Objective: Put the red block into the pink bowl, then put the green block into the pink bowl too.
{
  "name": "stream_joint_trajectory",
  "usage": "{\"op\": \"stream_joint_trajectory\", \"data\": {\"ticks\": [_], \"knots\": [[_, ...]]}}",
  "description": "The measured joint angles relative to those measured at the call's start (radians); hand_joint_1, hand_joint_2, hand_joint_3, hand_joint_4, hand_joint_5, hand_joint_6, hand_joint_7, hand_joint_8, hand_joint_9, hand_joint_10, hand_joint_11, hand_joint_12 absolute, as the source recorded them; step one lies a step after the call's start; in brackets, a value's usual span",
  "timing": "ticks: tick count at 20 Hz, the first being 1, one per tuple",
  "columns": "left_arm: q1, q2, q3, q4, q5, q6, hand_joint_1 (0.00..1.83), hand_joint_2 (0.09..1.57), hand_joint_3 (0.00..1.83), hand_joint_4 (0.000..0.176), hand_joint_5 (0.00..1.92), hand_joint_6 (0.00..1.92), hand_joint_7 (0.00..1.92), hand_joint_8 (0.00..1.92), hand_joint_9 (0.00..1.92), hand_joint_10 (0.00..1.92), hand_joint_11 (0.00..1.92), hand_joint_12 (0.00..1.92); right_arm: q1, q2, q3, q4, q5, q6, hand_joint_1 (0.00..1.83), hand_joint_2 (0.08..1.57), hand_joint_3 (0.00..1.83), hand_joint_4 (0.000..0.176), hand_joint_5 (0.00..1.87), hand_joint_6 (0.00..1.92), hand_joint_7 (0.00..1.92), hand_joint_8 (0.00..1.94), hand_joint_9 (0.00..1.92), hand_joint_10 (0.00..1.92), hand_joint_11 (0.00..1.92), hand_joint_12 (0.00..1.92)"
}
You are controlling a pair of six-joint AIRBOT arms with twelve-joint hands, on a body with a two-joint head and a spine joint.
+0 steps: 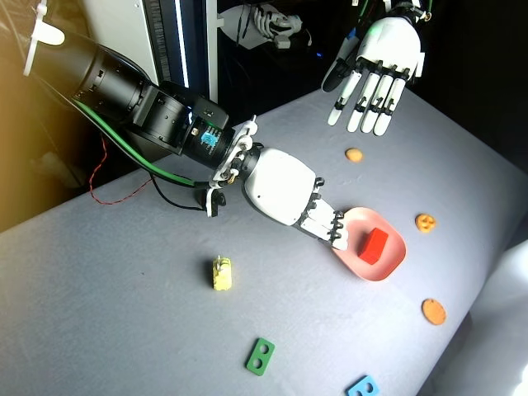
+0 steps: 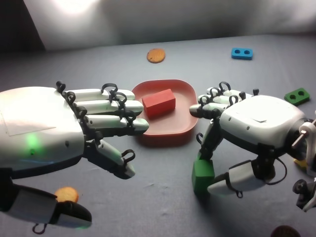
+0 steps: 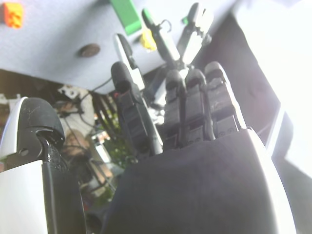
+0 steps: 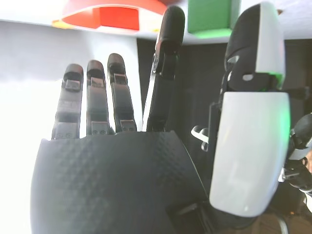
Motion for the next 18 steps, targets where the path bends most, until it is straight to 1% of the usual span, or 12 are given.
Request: {"op": "stream_joint_trajectory", "data": {"ticks": [1, 2, 5, 6, 7, 8, 10, 11, 13, 14, 16, 18], "knots": [[0.000, 0.000, 0.000, 0.001, 0.001, 0.000, 0.63, 1.05, 0.00, 0.138, 0.77, 0.01, 0.17, 0.00, 0.00, 0.00, 0.00, 0.00, 0.000, 0.000, 0.000, 0.000, -0.001, 0.000, 0.98, 0.81, 0.00, 0.150, 1.13, 0.02, 0.23, 0.01, 0.08, 0.01, 0.00, 0.00], [0.000, 0.000, 0.000, 0.001, 0.000, 0.000, 0.64, 1.05, 0.00, 0.131, 0.77, 0.01, 0.17, 0.00, 0.00, 0.00, 0.00, 0.00, 0.000, 0.000, 0.000, -0.002, 0.000, 0.000, 0.99, 0.81, 0.00, 0.121, 1.14, 0.02, 0.24, 0.01, 0.10, 0.01, 0.00, 0.00], [0.000, 0.000, 0.000, 0.002, 0.000, 0.000, 0.62, 1.05, 0.00, 0.139, 0.77, 0.00, 0.17, 0.00, 0.00, 0.00, 0.00, 0.00, 0.000, -0.011, 0.003, -0.008, 0.000, 0.000, 0.98, 0.82, 0.00, 0.132, 1.14, 0.01, 0.24, 0.00, 0.09, 0.00, 0.00, 0.00], [0.000, 0.000, 0.000, 0.002, 0.000, 0.000, 0.64, 1.04, 0.00, 0.133, 0.78, 0.01, 0.19, 0.01, 0.00, 0.00, 0.00, 0.00, -0.006, -0.013, 0.003, -0.014, 0.004, 0.000, 1.00, 0.81, 0.00, 0.103, 1.15, 0.01, 0.26, 0.01, 0.10, 0.00, 0.00, 0.00], [0.000, 0.000, 0.000, 0.002, 0.000, 0.000, 0.63, 1.05, 0.00, 0.141, 0.77, 0.01, 0.18, 0.00, 0.00, 0.00, 0.00, 0.00, -0.007, -0.014, 0.003, -0.016, 0.002, 0.000, 1.00, 0.81, 0.00, 0.102, 1.15, 0.01, 0.26, 0.01, 0.09, 0.00, 0.00, 0.00], [0.000, 0.000, 0.000, 0.003, 0.000, 0.000, 0.66, 1.04, 0.00, 0.126, 0.78, 0.01, 0.18, 0.00, 0.00, 0.00, 0.00, 0.00, -0.011, -0.018, 0.003, -0.016, 0.000, 0.000, 0.99, 0.82, 0.00, 0.119, 1.14, 0.01, 0.23, 0.00, 0.07, 0.00, 0.00, 0.00], [0.000, 0.000, 0.000, 0.003, 0.000, 0.000, 0.65, 1.04, 0.00, 0.138, 0.78, 0.01, 0.20, 0.01, 0.00, 0.00, 0.00, 0.00, -0.011, -0.020, 0.003, -0.016, 0.000, 0.000, 1.00, 0.81, 0.00, 0.110, 1.16, 0.01, 0.24, 0.01, 0.08, 0.01, 0.00, 0.00], [0.000, 0.000, 0.000, 0.003, 0.000, 0.000, 0.68, 1.03, 0.00, 0.121, 0.80, 0.01, 0.21, 0.01, 0.01, 0.00, 0.00, 0.00, -0.011, -0.023, 0.005, -0.016, 0.000, 0.000, 1.00, 0.80, 0.00, 0.104, 1.16, 0.01, 0.25, 0.01, 0.09, 0.01, 0.00, 0.00], [0.000, 0.000, 0.000, 0.003, 0.000, 0.000, 0.65, 1.03, 0.00, 0.154, 0.79, 0.01, 0.22, 0.01, 0.02, 0.01, 0.03, 0.01, -0.011, -0.027, 0.008, -0.016, -0.001, 0.000, 0.99, 0.81, 0.00, 0.115, 1.17, 0.01, 0.26, 0.01, 0.10, 0.01, 0.00, 0.00], [0.000, 0.000, 0.000, 0.003, 0.000, 0.000, 0.66, 1.03, 0.00, 0.154, 0.79, 0.01, 0.22, 0.01, 0.02, 0.01, 0.03, 0.02, -0.011, -0.027, 0.008, -0.016, 0.000, 0.000, 1.00, 0.80, 0.00, 0.108, 1.17, 0.01, 0.25, 0.00, 0.09, 0.01, 0.00, 0.00], [0.000, 0.000, 0.000, 0.003, 0.000, 0.000, 0.64, 1.05, 0.00, 0.147, 0.77, 0.00, 0.20, 0.00, 0.00, 0.00, 0.01, 0.01, -0.011, -0.027, 0.008, -0.016, 0.000, 0.000, 1.00, 0.80, 0.00, 0.111, 1.17, 0.01, 0.25, 0.00, 0.08, 0.00, 0.00, 0.00], [0.000, 0.000, 0.000, 0.003, 0.000, 0.000, 0.67, 1.04, 0.00, 0.127, 0.79, 0.01, 0.19, 0.00, 0.00, 0.00, 0.00, 0.01, -0.011, -0.031, 0.011, -0.015, 0.000, 0.000, 1.00, 0.81, 0.00, 0.095, 1.18, 0.01, 0.26, 0.01, 0.11, 0.01, 0.00, 0.00]]}}
